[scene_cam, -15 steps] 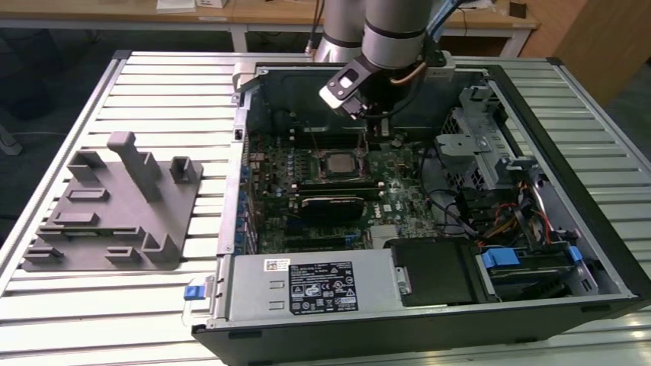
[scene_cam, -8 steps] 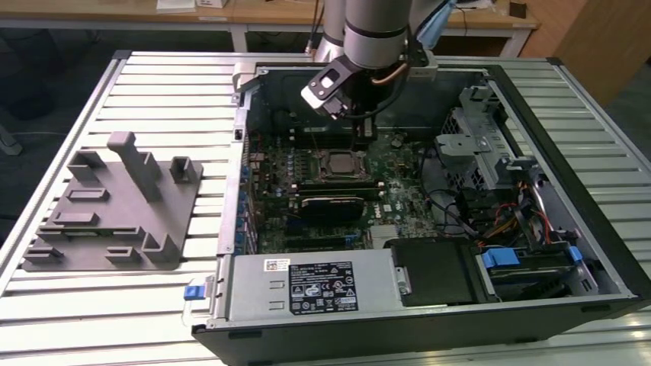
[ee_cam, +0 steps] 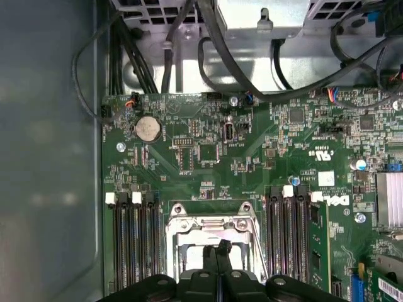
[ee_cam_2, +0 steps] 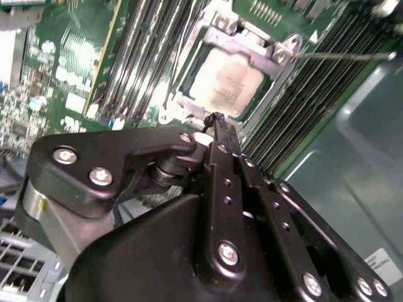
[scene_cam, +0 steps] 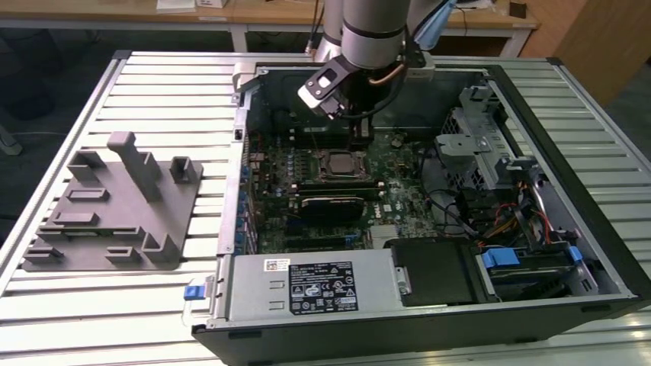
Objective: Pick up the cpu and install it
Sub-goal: 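Close the cpu cover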
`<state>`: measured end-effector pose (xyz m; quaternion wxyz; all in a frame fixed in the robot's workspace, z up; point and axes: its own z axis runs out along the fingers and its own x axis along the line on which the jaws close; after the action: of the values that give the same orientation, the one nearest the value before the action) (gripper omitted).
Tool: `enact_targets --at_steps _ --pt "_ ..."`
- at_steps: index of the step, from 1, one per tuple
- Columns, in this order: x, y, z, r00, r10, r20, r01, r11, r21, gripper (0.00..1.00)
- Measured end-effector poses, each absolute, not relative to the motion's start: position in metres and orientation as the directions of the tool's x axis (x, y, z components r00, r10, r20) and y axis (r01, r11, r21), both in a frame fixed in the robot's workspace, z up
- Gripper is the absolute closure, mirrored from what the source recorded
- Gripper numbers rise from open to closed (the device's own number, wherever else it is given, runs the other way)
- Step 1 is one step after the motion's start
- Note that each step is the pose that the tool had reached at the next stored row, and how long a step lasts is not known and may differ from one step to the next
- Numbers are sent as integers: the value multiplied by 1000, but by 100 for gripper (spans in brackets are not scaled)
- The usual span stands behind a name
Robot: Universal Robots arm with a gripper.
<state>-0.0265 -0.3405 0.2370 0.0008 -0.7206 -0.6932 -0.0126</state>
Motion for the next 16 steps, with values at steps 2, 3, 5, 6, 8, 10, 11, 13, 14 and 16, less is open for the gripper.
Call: enact_targets --at_steps 2,3,5,6,8,10,11,13,14,16 --pt "-26 -341 237 39 999 17 999 -39 -4 89" --pt "-26 -341 237 39 999 17 999 -39 -4 89" --pt "-26 -340 237 39 999 17 999 -39 -4 89" --pt "-26 -340 237 39 999 17 999 -39 -4 89" --pt "-26 -340 236 39 999 18 999 -39 -1 89" --pt "-27 -341 234 39 999 18 999 -39 5 89" --pt "-27 -341 233 39 999 18 999 -39 9 89" --pt "-27 -341 232 39 999 18 999 -39 10 89" --pt "-27 -341 232 38 999 18 999 -39 10 89" --pt "-27 -341 232 39 999 18 999 -39 10 89"
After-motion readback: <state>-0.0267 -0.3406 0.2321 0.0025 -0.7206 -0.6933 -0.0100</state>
